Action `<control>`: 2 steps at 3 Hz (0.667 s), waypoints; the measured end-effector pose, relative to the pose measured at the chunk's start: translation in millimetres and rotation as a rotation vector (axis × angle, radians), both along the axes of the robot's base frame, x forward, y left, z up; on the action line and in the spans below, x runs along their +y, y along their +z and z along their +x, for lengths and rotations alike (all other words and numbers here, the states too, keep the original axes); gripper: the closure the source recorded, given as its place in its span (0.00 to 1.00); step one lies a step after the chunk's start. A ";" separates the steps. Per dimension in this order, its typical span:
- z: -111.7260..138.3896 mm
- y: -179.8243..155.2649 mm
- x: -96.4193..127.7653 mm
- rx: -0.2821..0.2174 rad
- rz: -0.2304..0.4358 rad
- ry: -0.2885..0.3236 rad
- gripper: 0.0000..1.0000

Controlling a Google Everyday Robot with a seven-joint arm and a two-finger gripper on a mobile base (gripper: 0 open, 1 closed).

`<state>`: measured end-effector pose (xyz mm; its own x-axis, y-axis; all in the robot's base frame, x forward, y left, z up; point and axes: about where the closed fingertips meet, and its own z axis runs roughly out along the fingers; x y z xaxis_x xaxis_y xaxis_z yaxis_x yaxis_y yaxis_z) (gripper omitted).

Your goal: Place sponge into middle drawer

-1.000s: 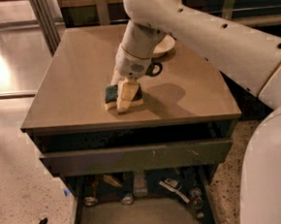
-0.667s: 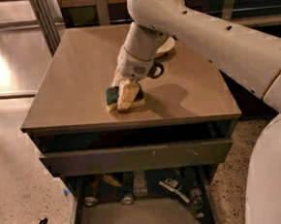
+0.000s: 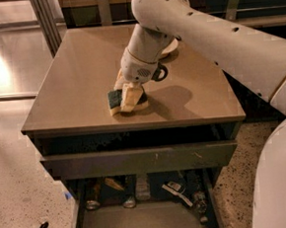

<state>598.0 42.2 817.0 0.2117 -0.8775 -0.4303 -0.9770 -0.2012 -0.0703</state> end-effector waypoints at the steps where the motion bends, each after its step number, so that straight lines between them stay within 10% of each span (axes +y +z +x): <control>1: 0.0 0.0 0.0 0.000 0.000 0.000 1.00; 2: -1.2 18.7 -2.0 -0.024 -0.017 -0.005 1.00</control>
Offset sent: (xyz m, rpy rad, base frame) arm -0.0029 -0.0085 0.0579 -0.0484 -0.0734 -0.0192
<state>596.8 40.2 835.7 0.2172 -0.8858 -0.4101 -0.9761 -0.1975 -0.0904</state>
